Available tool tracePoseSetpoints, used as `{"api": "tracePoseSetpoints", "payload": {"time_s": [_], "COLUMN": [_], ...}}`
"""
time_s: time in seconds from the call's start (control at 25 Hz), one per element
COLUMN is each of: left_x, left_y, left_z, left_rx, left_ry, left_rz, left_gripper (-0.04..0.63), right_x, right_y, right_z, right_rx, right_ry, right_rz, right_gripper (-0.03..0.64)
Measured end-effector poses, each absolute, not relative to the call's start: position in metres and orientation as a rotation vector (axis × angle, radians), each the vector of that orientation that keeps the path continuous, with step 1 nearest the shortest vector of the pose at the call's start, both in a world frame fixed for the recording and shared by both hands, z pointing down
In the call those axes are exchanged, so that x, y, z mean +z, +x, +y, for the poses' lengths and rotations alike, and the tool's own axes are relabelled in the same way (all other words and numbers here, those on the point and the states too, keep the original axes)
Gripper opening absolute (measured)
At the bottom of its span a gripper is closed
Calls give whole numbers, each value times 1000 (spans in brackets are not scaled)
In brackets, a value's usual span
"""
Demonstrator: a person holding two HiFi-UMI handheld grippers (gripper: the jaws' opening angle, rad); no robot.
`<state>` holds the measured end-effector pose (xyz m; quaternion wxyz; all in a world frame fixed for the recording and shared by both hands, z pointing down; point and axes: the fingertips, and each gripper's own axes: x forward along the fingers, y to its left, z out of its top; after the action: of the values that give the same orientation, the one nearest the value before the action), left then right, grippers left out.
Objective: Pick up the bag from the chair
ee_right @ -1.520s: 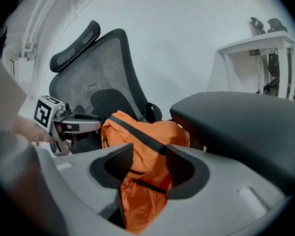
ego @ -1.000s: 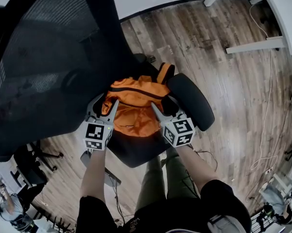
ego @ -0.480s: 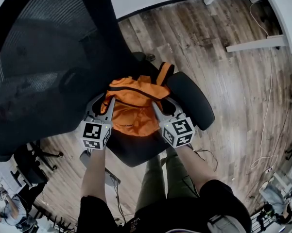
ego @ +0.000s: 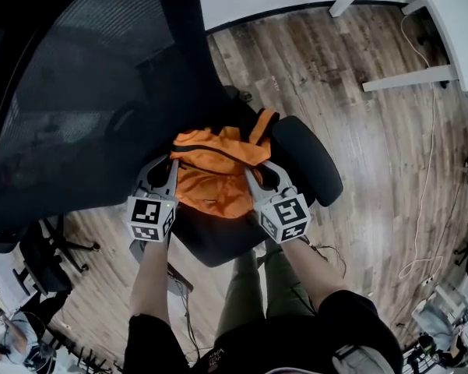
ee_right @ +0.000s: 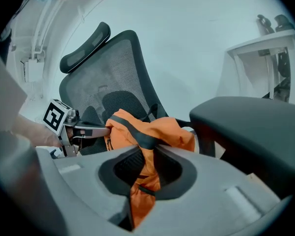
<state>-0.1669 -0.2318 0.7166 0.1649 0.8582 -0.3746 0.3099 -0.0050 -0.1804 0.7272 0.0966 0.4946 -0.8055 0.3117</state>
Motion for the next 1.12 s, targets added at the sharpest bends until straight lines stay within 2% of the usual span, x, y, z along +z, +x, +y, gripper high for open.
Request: {"api": "tracePoseSetpoints", "payload": {"time_s": [1.12], "left_x": [617], "left_y": [-207], "left_z": [-152], "left_rx": [665], "left_ry": [2385], "left_rz": [-1164], "left_gripper": [11], "right_x": [618], "right_y": [-38], "right_z": [-122], "right_rx": [777], "right_ry": [1371], "right_rz": [-2402], "right_gripper": [34]}}
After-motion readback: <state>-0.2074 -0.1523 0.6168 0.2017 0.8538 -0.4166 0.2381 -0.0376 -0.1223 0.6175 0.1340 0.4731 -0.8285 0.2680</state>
